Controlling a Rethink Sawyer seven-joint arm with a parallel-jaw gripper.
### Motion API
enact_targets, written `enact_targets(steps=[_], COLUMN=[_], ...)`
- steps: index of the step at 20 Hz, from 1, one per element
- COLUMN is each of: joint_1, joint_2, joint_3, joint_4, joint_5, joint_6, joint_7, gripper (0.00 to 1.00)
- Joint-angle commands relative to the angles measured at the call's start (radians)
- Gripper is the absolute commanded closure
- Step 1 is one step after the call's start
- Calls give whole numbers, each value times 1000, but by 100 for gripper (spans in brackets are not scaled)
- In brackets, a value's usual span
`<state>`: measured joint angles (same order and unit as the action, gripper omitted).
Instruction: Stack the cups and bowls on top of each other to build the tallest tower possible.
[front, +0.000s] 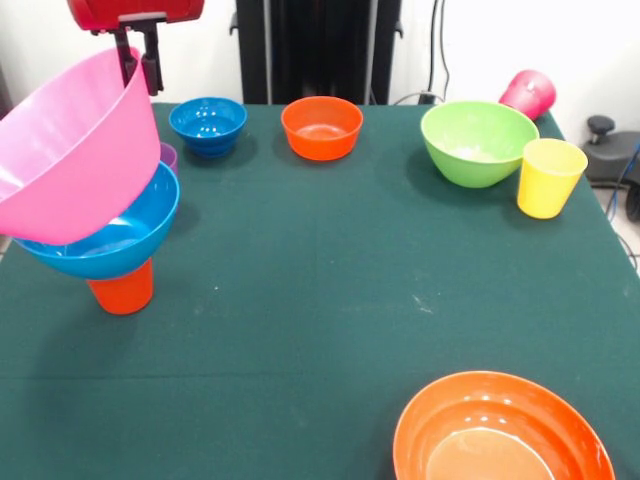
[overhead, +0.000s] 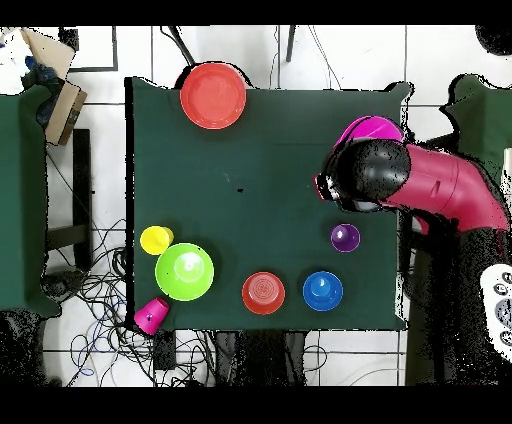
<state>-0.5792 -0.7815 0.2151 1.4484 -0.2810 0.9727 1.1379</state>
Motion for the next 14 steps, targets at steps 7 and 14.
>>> enact_targets(steps=[7, 14], joint_1=[-48, -94], joint_2=[77, 121], joint_3=[86, 103], joint_4=[-91, -160], joint_5=[-26, -55], joint_6=[37, 43], joint_7=[-102, -164], gripper=[100, 100])
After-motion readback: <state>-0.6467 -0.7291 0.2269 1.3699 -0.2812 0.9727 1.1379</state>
